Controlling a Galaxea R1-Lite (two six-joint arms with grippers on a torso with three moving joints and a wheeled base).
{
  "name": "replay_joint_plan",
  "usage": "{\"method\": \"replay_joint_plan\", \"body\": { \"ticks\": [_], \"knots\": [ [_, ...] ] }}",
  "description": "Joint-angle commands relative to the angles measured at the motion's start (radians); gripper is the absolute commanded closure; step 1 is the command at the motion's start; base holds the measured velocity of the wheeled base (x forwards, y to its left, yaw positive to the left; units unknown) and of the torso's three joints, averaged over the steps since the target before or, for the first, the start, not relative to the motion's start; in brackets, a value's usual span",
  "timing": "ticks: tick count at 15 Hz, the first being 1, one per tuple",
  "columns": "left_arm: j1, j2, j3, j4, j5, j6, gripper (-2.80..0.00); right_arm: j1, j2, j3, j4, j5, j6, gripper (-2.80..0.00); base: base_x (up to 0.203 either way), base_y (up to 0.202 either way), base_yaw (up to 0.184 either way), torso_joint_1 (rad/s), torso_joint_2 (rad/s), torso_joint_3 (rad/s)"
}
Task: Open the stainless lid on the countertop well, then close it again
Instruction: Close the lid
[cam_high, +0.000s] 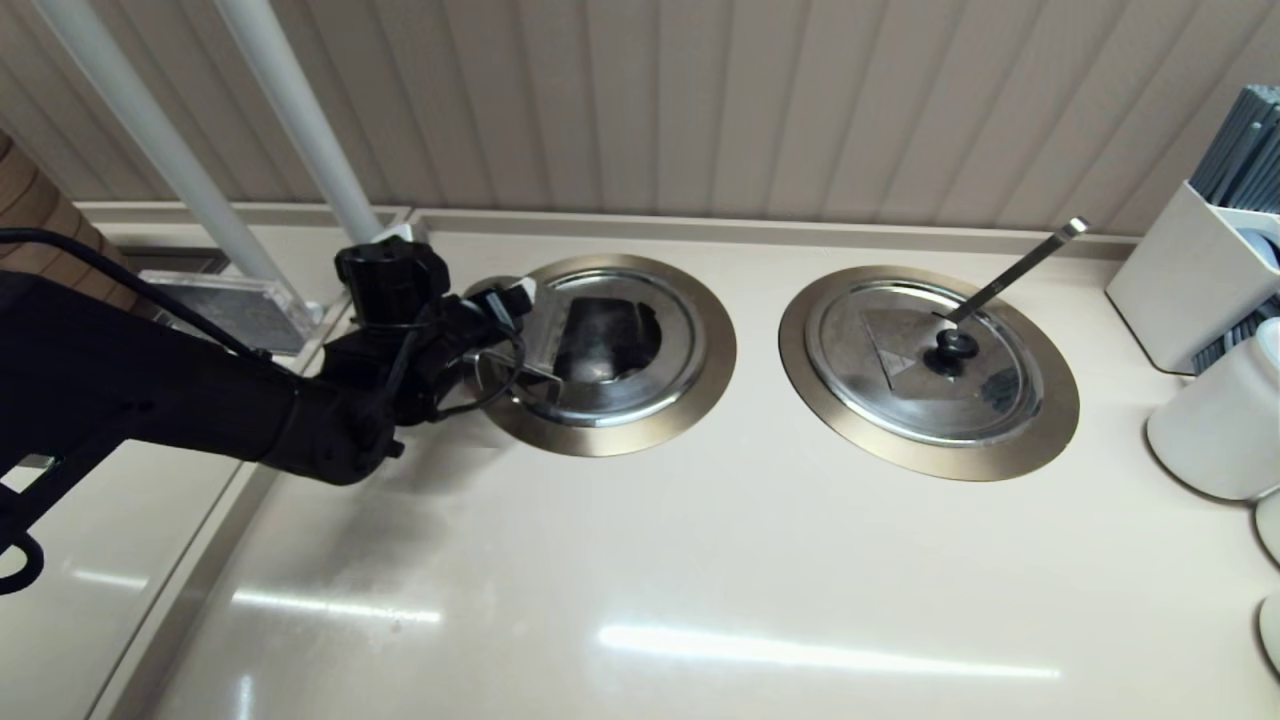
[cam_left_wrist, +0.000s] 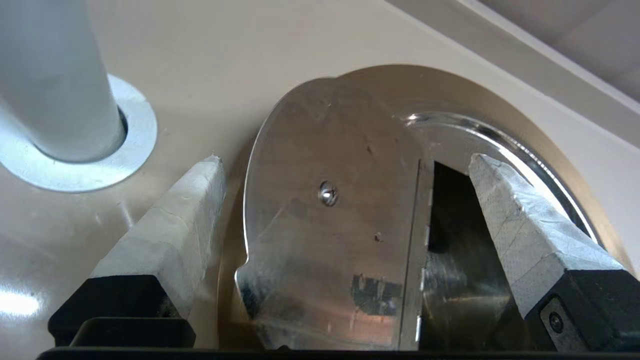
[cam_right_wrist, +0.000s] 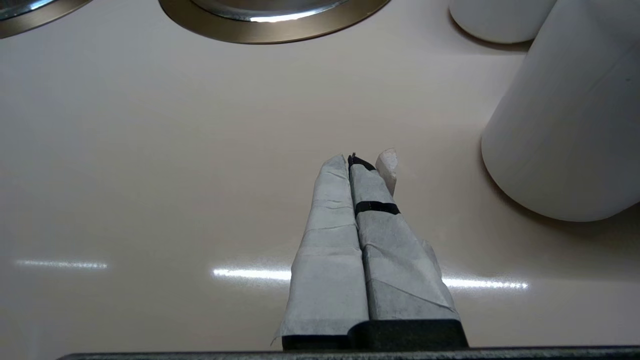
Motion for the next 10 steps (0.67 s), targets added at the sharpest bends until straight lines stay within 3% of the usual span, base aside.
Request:
{"method": "replay_joint_plan", "body": {
  "ticks": [1,10],
  "knots": [
    [-0.006,-0.007,-0.028,0.007,0.001,-0.003,-2.80,0.000,0.000,0.005,0.000,0.000,0.000,0.00,0.000,0.000,0.000,0.000,0.00,0.000],
    [-0.048,0.014,-0.118,0.049,0.000,-0.003,-2.80,0.000,0.000,0.005,0.000,0.000,0.000,0.00,0.000,0.000,0.000,0.000,0.00,0.000]
  ]
}}
